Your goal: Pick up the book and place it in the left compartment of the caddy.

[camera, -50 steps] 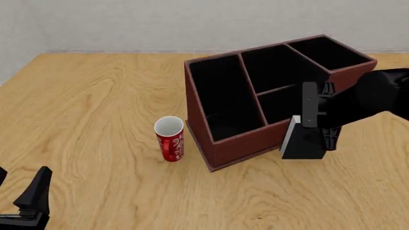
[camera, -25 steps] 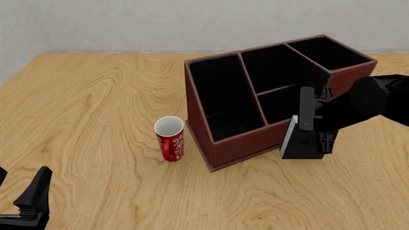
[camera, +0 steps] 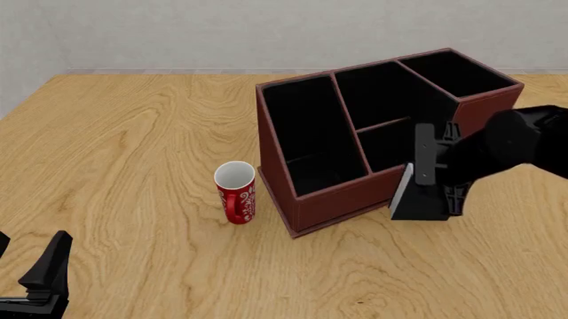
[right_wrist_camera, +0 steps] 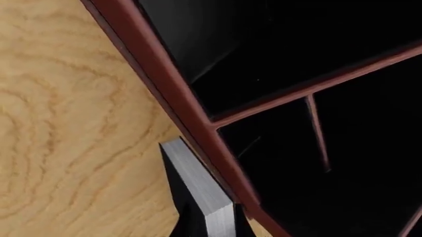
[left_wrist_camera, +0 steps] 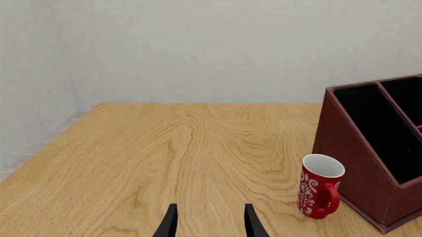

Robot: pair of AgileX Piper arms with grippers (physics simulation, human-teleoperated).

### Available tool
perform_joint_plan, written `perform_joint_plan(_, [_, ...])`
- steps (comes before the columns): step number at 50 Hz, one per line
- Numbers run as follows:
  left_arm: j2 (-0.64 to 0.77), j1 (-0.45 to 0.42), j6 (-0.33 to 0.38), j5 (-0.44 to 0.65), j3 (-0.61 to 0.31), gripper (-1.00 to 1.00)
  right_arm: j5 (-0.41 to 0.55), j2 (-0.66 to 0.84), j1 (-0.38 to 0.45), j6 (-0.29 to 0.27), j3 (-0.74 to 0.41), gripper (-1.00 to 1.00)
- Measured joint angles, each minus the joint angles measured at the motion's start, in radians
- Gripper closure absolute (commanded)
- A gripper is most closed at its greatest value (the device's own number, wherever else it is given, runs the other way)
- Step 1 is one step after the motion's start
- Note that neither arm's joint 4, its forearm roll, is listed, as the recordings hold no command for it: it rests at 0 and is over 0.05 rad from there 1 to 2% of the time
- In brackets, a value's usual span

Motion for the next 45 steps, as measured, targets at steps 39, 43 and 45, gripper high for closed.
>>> perform_joint_plan(39, [0.0,0.0,0.0,0.0,0.0,-1.0,0.04,-0.073,0.03,0.023,0.049,1.0])
perform_joint_plan(43, [0.0,0.0,0.0,0.0,0.0,-1.0,0.053,-0.089,0.031,0.019,0.057,1.0])
perform_joint_plan(45, [0.0,0.0,0.0,0.0,0.0,-1.0,0.059,-0.097,0.03,0.017,0.062,1.0])
